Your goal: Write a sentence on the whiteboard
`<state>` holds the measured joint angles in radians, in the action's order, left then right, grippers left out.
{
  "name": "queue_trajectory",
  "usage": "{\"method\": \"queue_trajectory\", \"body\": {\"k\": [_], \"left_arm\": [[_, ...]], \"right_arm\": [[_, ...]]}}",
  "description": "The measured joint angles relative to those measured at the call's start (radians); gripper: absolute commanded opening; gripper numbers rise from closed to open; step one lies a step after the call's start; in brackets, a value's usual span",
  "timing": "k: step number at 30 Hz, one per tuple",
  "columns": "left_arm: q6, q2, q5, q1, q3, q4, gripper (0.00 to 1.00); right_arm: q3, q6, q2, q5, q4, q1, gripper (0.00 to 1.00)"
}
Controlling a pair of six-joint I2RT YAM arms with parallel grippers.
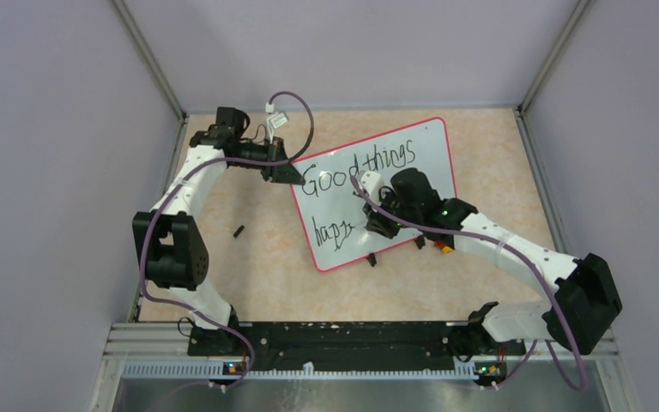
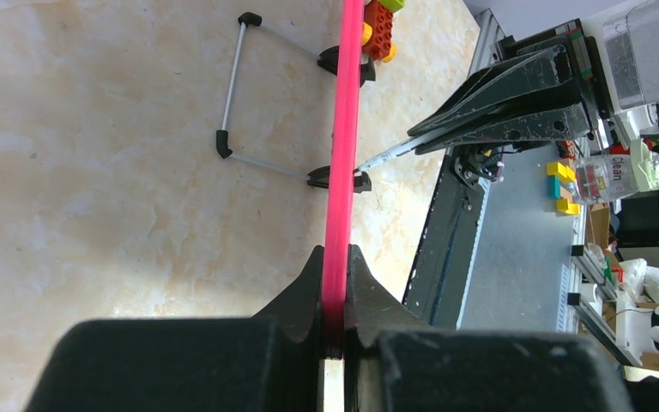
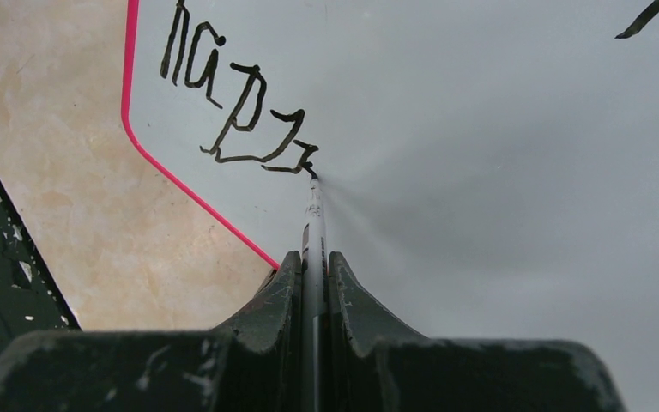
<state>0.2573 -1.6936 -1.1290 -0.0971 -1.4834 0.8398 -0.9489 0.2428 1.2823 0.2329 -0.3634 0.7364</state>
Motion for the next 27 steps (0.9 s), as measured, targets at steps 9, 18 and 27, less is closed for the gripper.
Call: {"method": "queue_trajectory", "body": {"k": [9, 18, 27], "left_arm": [[0.0, 0.0, 0.001, -0.001, -0.002, 0.0, 0.0], [0.0, 0.0, 0.0, -0.001, -0.002, 0.0, 0.0], [0.0, 0.0, 0.001, -0.001, -0.003, 0.001, 0.0]], "right_arm": [[-0.001, 0.024, -0.013, -0.019, -0.032, -0.023, 0.0], [-0.032, 0.026, -0.012, -0.034, -0.043, -0.027, 0.0], [-0.049, 0.02, 0.0, -0.022, -0.034, -0.029, 0.0]]}}
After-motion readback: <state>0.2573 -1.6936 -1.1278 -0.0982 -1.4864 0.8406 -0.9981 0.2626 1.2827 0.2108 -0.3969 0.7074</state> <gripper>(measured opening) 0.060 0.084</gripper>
